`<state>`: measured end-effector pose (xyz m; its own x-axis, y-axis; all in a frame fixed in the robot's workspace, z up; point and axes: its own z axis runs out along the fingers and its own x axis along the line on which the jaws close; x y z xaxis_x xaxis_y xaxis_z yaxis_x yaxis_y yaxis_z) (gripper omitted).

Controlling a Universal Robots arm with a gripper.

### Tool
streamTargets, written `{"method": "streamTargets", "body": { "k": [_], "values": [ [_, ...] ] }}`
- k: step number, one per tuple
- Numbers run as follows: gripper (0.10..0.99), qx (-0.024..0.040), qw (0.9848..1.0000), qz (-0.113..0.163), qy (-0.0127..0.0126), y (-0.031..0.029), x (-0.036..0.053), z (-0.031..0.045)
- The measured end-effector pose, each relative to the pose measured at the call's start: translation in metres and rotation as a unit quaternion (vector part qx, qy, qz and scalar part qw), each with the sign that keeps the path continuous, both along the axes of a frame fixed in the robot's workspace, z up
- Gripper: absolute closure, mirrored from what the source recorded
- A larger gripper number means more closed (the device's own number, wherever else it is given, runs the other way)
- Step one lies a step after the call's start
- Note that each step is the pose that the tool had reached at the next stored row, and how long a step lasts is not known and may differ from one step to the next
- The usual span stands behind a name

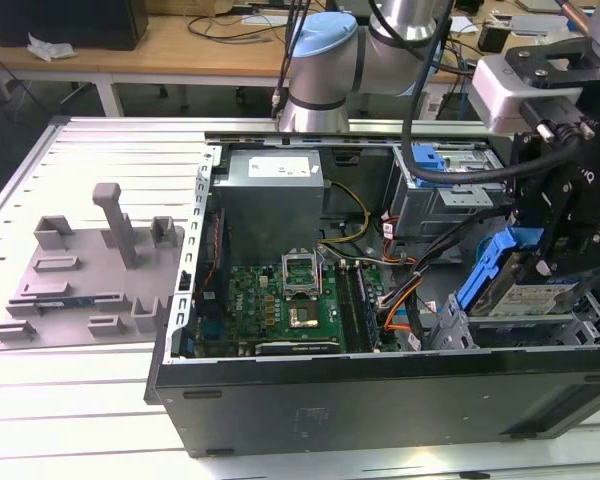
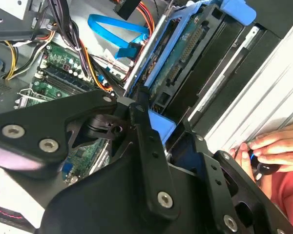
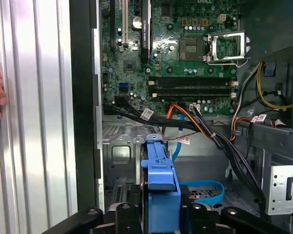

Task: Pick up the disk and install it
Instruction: 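Insert the disk into the insertion slot, then insert the first disk wire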

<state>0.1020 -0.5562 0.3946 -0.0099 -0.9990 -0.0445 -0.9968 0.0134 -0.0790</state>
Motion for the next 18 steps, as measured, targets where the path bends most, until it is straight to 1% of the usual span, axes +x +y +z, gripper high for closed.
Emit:
{"method": "streamTargets", "body": {
  "k": [1, 9, 18],
  "values": [
    [0.639, 0.0000, 1.0000, 0.000, 0.0000, 0.0000, 0.0000, -0.0003],
    [0.639, -0.0003, 1.0000, 0.000, 0.0000, 0.0000, 0.0000, -0.0008],
    [0.639, -0.0023, 1.0000, 0.000, 0.0000, 0.0001, 0.0000, -0.0008]
  ]
}}
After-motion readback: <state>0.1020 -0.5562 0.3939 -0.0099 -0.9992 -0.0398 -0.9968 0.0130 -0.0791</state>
